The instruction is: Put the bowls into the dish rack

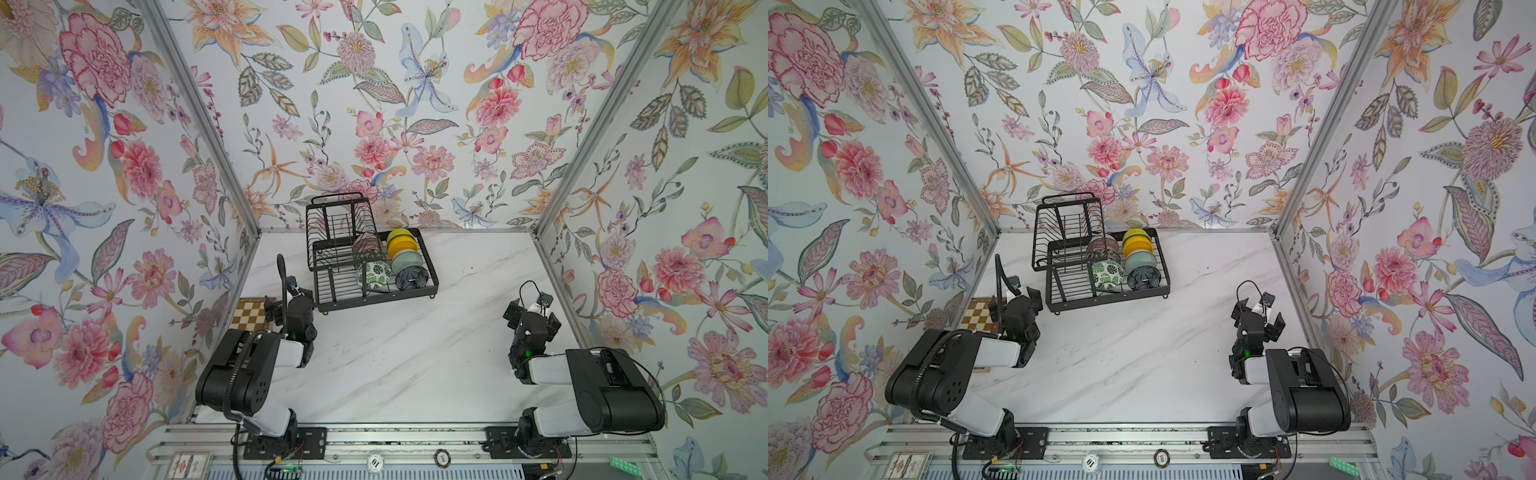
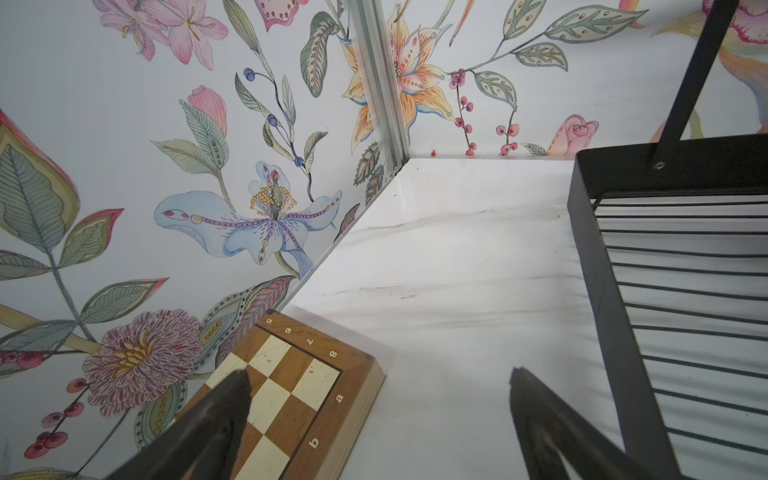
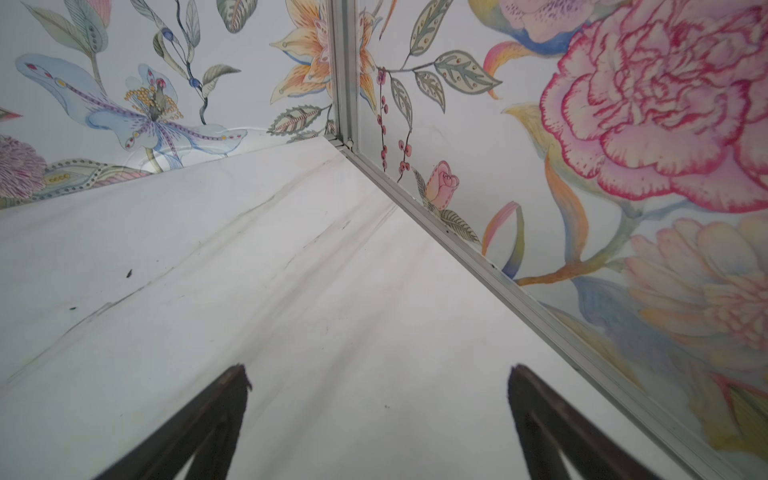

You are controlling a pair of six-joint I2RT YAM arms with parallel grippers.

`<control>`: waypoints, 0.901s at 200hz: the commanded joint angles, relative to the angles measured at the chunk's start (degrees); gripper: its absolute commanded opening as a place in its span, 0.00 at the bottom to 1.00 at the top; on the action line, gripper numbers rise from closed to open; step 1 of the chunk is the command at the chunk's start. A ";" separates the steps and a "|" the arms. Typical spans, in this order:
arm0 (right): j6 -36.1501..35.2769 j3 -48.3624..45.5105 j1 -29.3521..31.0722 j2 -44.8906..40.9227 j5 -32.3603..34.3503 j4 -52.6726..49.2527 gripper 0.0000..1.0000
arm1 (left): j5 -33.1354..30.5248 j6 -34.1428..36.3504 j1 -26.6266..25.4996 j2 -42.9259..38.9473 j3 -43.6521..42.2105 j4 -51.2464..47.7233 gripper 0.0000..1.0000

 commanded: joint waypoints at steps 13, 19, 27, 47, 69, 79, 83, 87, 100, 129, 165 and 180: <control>-1.29 -1.08 0.40 0.12 1.87 8.36 0.99 | 0.85 1.00 -0.02 -0.78 -0.15 2.56 0.99; -1.29 -1.70 0.43 0.11 1.95 9.37 0.98 | 1.54 0.98 -0.04 -0.76 -0.24 2.48 0.99; -1.29 -2.46 0.44 0.14 1.92 10.94 0.99 | 2.60 0.88 0.31 -0.76 0.07 1.69 0.99; -1.16 -3.82 0.40 0.42 1.61 13.53 0.99 | 5.97 -0.29 1.70 -0.81 0.79 -0.82 0.99; -0.77 -4.27 -0.01 0.36 1.15 14.24 0.98 | 10.13 -1.23 3.05 -2.67 0.30 -1.09 0.99; -0.68 -4.20 -0.08 0.27 1.04 13.89 0.98 | 11.69 -1.07 3.26 -3.17 -1.41 1.80 0.99; -0.72 -4.09 -0.12 0.28 1.07 13.78 0.99 | 12.54 -1.07 3.38 -3.40 -2.44 3.28 0.99; -0.68 -4.00 -0.10 0.30 1.01 13.62 0.99 | 13.72 -1.26 3.70 -3.62 -3.60 5.28 0.99; -0.68 -4.06 -0.08 0.23 0.95 13.70 0.99 | 19.47 -2.22 5.59 -2.05 -9.86 15.95 0.99; -0.59 -5.41 -0.17 0.54 0.62 16.48 0.99 | 18.82 -1.33 5.15 0.28 -8.24 13.89 0.99; -1.10 -8.15 -0.01 1.85 -0.27 23.01 0.99 | 16.80 -1.75 5.07 0.40 -8.24 13.69 0.99; -1.22 -9.62 0.00 3.04 -0.94 26.47 0.99 | 16.87 -1.66 5.02 0.42 -8.24 13.78 0.99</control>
